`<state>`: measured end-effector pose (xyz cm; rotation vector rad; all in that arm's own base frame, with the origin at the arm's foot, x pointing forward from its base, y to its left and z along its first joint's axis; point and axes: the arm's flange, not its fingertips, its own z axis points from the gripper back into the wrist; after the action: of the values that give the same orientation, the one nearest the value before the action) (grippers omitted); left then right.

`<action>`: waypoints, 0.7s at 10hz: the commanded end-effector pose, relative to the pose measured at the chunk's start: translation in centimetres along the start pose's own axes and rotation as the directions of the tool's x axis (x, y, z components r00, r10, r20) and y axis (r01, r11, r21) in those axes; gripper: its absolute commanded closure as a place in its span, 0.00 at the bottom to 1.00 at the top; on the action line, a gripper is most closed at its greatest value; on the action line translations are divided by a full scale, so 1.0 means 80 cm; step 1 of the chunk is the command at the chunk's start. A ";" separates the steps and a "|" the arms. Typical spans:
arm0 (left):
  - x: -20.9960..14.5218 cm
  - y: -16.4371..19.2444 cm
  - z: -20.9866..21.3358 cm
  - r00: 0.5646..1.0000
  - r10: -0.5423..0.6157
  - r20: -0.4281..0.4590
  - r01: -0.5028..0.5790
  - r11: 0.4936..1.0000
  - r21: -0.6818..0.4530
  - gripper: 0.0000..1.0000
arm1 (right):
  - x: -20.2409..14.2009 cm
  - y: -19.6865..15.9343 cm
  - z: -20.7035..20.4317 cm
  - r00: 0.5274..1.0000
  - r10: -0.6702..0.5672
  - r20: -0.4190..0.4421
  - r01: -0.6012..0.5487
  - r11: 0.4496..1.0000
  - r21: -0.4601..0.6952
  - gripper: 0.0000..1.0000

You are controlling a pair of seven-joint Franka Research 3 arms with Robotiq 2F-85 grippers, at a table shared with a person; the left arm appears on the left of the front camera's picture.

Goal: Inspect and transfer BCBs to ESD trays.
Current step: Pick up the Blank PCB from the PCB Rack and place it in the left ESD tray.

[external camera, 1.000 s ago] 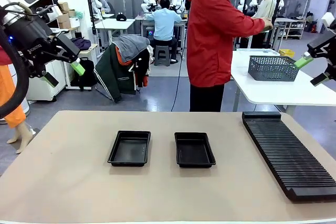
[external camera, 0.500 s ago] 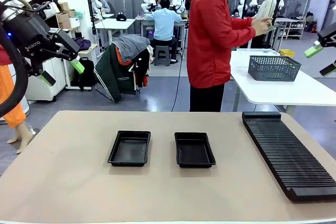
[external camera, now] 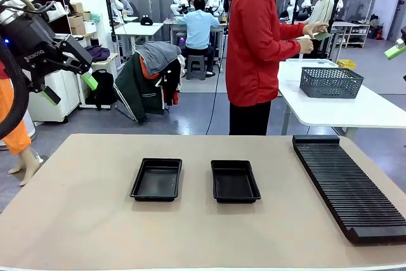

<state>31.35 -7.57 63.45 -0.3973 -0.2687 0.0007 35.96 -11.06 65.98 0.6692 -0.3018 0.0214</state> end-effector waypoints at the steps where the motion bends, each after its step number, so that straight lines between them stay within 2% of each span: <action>1: 0.001 -0.009 0.013 1.000 0.027 -0.012 -0.027 0.997 0.070 0.00 | 0.003 -0.003 0.010 1.000 -0.019 -0.024 0.018 0.999 -0.040 0.00; 7: 0.003 -0.023 0.021 0.998 0.068 -0.017 -0.065 0.985 0.157 0.00 | 0.010 0.002 0.043 1.000 -0.023 0.005 0.024 0.992 -0.124 0.00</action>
<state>30.95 -8.62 65.20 -0.2848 -0.2495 0.0527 35.76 -12.94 68.50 0.5637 -0.3269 -0.0049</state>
